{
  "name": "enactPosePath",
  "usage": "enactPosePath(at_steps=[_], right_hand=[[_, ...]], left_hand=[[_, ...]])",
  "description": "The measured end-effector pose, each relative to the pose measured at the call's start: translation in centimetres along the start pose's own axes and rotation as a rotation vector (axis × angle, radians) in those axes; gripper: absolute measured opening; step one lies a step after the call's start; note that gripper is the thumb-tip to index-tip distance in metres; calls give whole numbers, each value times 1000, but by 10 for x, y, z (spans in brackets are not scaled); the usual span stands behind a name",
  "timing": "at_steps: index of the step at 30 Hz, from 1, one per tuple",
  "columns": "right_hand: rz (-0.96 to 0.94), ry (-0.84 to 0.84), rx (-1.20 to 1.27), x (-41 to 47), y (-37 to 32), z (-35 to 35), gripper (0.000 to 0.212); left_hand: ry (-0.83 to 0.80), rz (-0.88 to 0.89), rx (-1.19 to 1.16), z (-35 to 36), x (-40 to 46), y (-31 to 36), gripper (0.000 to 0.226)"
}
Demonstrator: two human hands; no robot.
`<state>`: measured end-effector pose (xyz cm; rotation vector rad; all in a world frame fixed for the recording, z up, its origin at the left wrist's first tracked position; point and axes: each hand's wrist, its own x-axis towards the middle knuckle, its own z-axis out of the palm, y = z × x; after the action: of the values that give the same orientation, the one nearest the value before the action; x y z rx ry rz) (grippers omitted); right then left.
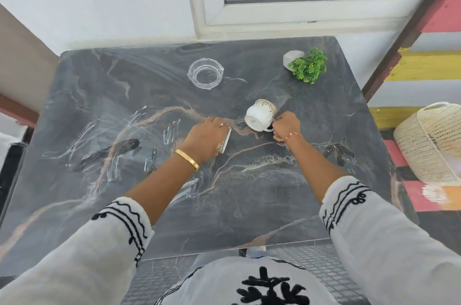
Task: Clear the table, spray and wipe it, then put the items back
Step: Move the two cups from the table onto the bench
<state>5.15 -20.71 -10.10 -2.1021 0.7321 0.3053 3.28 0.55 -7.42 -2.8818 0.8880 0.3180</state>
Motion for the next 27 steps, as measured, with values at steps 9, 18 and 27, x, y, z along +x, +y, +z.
enactPosePath(at_steps=[9, 18, 27], right_hand=[[-255, 181, -89, -7, -5, 5, 6], [-426, 221, -196, -43, -3, 18, 12], [-372, 165, -181, -69, 8, 35, 13]], left_hand=[[232, -190, -513, 24, -20, -19, 75], [584, -684, -1009, 54, -60, 2, 68], [570, -834, -1108, 57, -62, 23, 71]])
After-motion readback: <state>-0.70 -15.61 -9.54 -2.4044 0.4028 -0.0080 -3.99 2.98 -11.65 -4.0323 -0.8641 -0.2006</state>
